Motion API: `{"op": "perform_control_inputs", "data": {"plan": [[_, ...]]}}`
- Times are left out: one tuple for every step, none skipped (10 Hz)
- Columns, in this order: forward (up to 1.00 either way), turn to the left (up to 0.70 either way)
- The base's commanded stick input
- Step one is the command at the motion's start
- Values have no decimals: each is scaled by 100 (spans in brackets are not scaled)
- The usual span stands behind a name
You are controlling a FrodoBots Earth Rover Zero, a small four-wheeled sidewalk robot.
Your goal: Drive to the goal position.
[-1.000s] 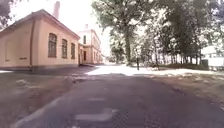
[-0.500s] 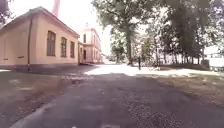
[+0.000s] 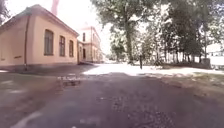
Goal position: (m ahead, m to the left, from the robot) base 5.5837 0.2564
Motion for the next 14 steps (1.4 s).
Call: {"op": "perform_control_inputs", "data": {"plan": [[70,0],[70,0],[70,0],[70,0],[70,0],[70,0],[70,0],[70,0],[70,-12],[70,-28],[70,-20],[70,0],[70,-7],[70,-18]]}}
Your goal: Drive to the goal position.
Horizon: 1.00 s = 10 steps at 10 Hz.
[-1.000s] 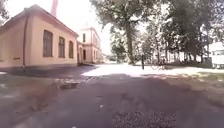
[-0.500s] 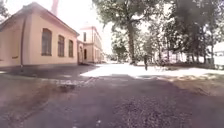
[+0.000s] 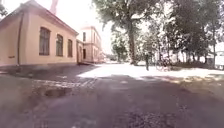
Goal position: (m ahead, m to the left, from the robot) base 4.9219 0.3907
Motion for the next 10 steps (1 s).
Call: {"op": "perform_control_inputs", "data": {"plan": [[70,-27],[70,-3],[70,0],[70,0],[70,0],[70,0],[70,0],[70,0],[70,0],[70,0]]}}
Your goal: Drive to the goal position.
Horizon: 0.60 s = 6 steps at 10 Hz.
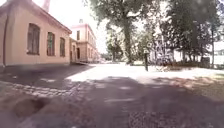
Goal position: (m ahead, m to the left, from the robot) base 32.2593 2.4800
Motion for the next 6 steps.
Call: {"op": "perform_control_inputs", "data": {"plan": [[70,0],[70,0],[70,0],[70,0],[70,0],[70,0]]}}
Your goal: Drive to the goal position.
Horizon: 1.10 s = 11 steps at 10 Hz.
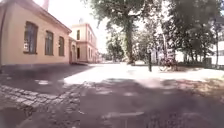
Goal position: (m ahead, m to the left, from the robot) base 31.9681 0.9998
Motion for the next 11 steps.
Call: {"op": "perform_control_inputs", "data": {"plan": [[70,0],[70,0],[70,0],[70,0],[70,0],[70,0],[70,0],[70,0],[70,0],[70,0],[70,0]]}}
